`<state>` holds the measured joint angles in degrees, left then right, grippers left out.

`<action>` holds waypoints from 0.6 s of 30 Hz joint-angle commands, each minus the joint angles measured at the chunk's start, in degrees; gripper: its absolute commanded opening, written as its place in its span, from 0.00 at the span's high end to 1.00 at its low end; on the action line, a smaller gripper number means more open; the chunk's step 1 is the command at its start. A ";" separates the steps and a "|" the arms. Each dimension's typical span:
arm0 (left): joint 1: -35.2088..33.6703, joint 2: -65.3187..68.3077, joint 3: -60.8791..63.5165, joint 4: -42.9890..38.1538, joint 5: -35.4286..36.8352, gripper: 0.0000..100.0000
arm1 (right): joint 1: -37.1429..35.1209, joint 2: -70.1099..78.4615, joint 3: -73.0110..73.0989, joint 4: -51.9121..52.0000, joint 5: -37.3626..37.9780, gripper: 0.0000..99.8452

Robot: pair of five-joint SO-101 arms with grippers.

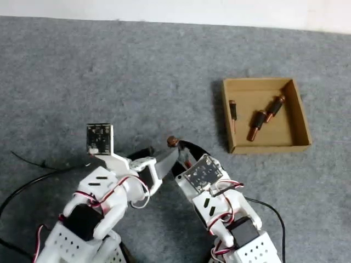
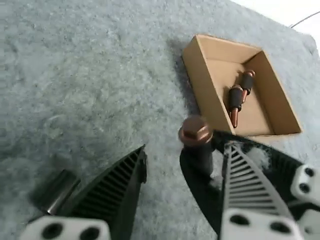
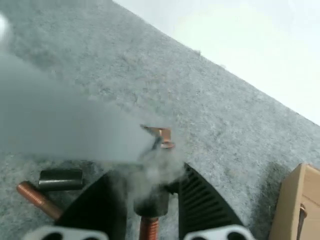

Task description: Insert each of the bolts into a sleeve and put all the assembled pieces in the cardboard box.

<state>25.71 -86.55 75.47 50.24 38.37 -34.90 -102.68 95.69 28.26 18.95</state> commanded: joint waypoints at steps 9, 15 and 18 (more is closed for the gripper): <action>-21.05 -0.66 -1.80 -5.19 10.11 0.78 | 7.25 -0.13 8.13 -4.62 0.00 0.99; -26.24 -0.66 1.89 -11.87 7.21 0.92 | 11.21 -0.13 8.22 -5.49 -0.35 0.99; -27.21 -0.66 2.33 -12.75 3.34 0.97 | 11.65 -0.13 8.22 -5.49 -0.35 0.99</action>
<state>0.22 -86.55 78.20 39.96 45.85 -24.44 -102.68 95.69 25.19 18.95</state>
